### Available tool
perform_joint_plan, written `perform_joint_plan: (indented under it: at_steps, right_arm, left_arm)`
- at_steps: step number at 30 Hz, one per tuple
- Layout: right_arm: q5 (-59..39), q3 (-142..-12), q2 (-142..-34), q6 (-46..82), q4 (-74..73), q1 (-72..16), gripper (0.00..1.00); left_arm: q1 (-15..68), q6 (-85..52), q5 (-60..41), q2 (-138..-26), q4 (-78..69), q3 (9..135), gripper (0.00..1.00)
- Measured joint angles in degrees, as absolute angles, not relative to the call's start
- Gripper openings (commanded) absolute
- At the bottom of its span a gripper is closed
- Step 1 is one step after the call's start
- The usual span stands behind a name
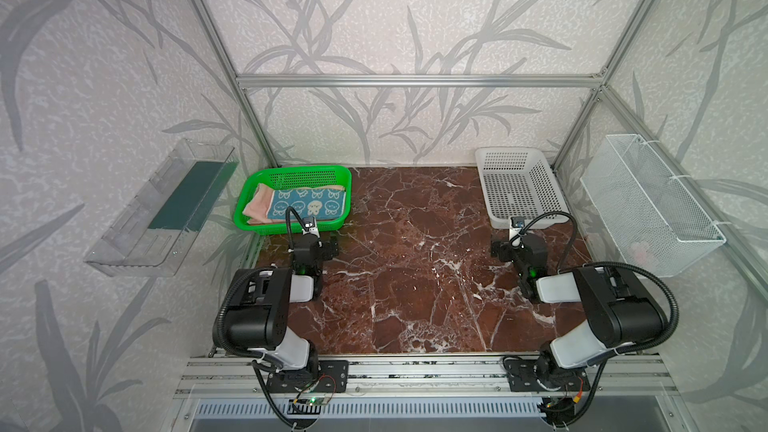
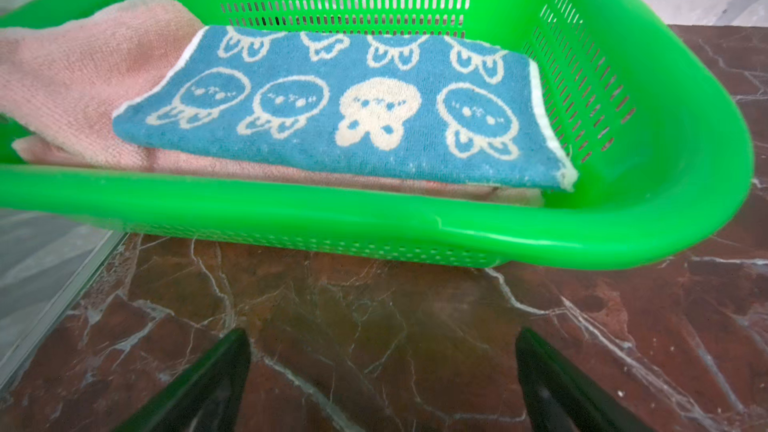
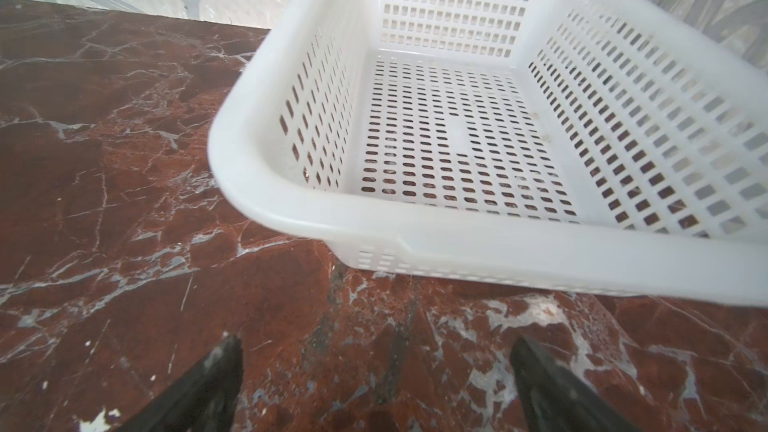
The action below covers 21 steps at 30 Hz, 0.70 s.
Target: Fold and stack the towels
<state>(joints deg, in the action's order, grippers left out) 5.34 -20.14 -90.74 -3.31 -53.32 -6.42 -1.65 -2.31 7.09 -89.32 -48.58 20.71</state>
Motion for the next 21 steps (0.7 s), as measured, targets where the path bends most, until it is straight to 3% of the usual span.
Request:
perform_joint_plan:
  at_steps: [21]
  right_arm:
    - [2.3, -20.5, -90.7, -4.8, -54.2, -6.9, 0.99]
  left_arm:
    - [-1.6, -2.3, 7.1, -89.5, -52.4, 21.1, 0.99]
